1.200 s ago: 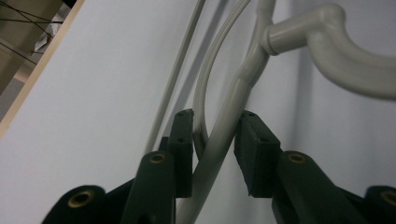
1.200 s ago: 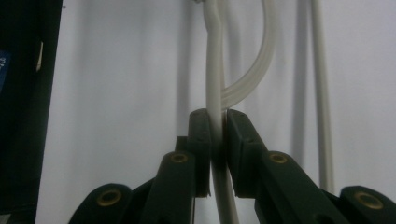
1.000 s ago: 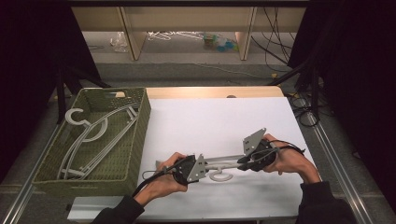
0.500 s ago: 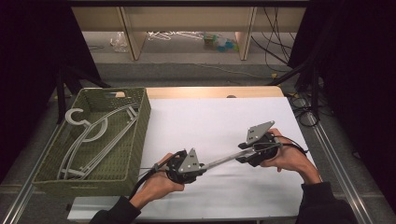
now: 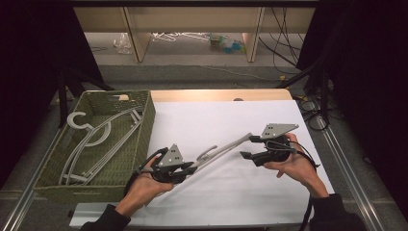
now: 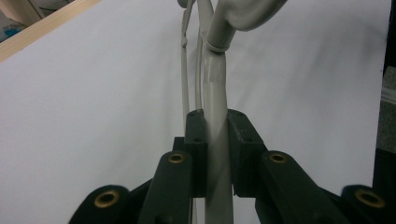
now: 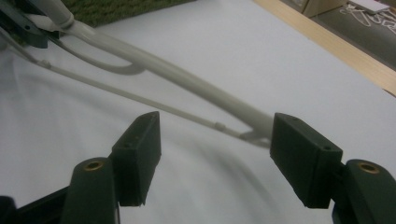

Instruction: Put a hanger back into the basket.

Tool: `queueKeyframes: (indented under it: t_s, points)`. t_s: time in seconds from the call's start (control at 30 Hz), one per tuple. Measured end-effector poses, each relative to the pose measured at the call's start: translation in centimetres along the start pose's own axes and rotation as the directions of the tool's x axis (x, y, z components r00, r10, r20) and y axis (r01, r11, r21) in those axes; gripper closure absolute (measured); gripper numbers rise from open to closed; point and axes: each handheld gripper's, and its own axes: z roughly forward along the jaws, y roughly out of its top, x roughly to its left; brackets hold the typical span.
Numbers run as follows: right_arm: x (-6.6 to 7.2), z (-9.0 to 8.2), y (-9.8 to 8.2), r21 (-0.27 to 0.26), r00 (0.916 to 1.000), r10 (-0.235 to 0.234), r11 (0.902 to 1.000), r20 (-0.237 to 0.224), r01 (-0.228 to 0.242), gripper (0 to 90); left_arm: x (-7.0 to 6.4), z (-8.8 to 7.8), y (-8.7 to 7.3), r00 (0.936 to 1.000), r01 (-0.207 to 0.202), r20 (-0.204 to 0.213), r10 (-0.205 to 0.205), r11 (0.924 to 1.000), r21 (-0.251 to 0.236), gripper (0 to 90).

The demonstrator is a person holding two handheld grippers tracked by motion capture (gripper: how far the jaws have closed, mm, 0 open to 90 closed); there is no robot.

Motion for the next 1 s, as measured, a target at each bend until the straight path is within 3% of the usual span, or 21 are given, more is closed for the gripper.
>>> queueKeyframes:
  t_s: [0.07, 0.27, 0.33, 0.47, 0.6, 0.77, 1.0]
  points:
    - [0.4, 0.3, -0.2, -0.013, 0.9995, 0.003, 0.9999, 0.033, -0.003, 32.1, 0.5, -1.0, -0.1, 0.9996, 0.026, -0.009, -0.026, 0.9995, -0.019, 79.3]
    - [1.2, 0.7, -0.8, -0.024, 0.9982, 0.005, 0.9997, 0.06, -0.004, 31.4, 0.9, -2.8, -0.2, 0.9957, 0.083, -0.039, -0.084, 0.9959, -0.035, 79.3]
    - [1.5, 0.8, -1.1, -0.022, 0.9985, 0.007, 0.9997, 0.054, -0.006, 31.2, 1.0, -3.6, -0.5, 0.9893, 0.141, -0.027, -0.143, 0.9881, -0.061, 79.3]
    - [2.0, 0.7, -1.7, -0.041, 0.9977, 0.021, 0.999, 0.064, -0.018, 30.2, 1.0, -4.3, -0.7, 0.989, 0.145, -0.02, -0.146, 0.9873, -0.065, 79.3]
    - [2.3, 0.6, -2.0, -0.057, 0.9976, 0.03, 0.998, 0.063, -0.027, 29.2, 0.9, -5.2, -0.8, 0.9852, 0.169, -0.015, -0.171, 0.9816, -0.088, 79.3]
    - [2.8, 0.6, -2.4, -0.043, 0.9981, 0.028, 0.9988, 0.055, -0.026, 29.1, 1.1, -6.7, -0.6, 0.9793, 0.2, -0.011, -0.202, 0.9735, -0.112, 79.3]
    - [3.3, 0.7, -2.9, -0.028, 0.999, 0.023, 0.9994, 0.04, -0.021, 28.9, 1.2, -8.8, 0.2, 0.9759, 0.217, 0.008, -0.218, 0.9678, -0.127, 79.3]
